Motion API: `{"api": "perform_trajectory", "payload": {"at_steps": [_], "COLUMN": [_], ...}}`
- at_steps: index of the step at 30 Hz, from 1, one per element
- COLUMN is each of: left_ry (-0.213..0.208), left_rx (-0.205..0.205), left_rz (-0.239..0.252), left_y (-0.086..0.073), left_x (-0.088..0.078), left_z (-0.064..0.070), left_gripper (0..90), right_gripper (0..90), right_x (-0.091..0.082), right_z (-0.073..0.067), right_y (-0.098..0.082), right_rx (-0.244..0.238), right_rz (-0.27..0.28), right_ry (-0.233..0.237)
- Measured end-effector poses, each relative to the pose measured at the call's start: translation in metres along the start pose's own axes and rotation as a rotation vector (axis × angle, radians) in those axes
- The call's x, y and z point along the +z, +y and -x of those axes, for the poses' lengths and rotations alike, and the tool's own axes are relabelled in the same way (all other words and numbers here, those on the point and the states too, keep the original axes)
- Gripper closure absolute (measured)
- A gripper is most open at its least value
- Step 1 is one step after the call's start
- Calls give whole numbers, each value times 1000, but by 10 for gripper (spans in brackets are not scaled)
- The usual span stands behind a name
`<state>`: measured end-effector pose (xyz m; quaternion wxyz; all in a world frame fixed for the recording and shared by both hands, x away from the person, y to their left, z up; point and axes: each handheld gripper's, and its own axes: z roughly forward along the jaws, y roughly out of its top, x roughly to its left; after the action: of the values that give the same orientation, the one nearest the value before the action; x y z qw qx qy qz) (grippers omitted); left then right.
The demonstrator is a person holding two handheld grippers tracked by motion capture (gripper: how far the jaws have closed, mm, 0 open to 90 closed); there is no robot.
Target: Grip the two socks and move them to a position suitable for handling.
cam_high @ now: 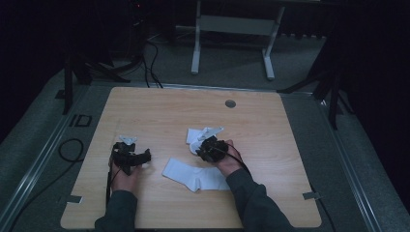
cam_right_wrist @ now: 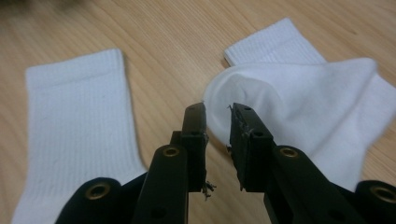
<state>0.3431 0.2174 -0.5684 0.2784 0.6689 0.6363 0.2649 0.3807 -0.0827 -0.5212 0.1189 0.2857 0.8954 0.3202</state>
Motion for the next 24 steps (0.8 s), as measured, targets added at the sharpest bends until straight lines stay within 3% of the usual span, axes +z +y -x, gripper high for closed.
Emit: {"api": "perform_trajectory", "payload": {"at_steps": [7,11,17,22,24], "left_ry": [0,0,0,0,0], "left_rx": [3,3,3,3,2], "left_rz": [-2,-2,-2,-2,-2], "left_y": [0,0,0,0,0], "left_x": [0,0,0,0,0], "left_z": [0,0,0,0,0], "left_gripper": [140,141,140,140,140], "right_gripper": [712,711,874,893,893], "right_x": [26,36,38,35,28], "right_z": [3,2,6,6,4], "right_y": [7,6,10,10,8], "right_rx": [24,24,35,45,58], "right_rz": [-46,-77,-101,-104,-78], "right_ry": [40,35,6,1,14]}}
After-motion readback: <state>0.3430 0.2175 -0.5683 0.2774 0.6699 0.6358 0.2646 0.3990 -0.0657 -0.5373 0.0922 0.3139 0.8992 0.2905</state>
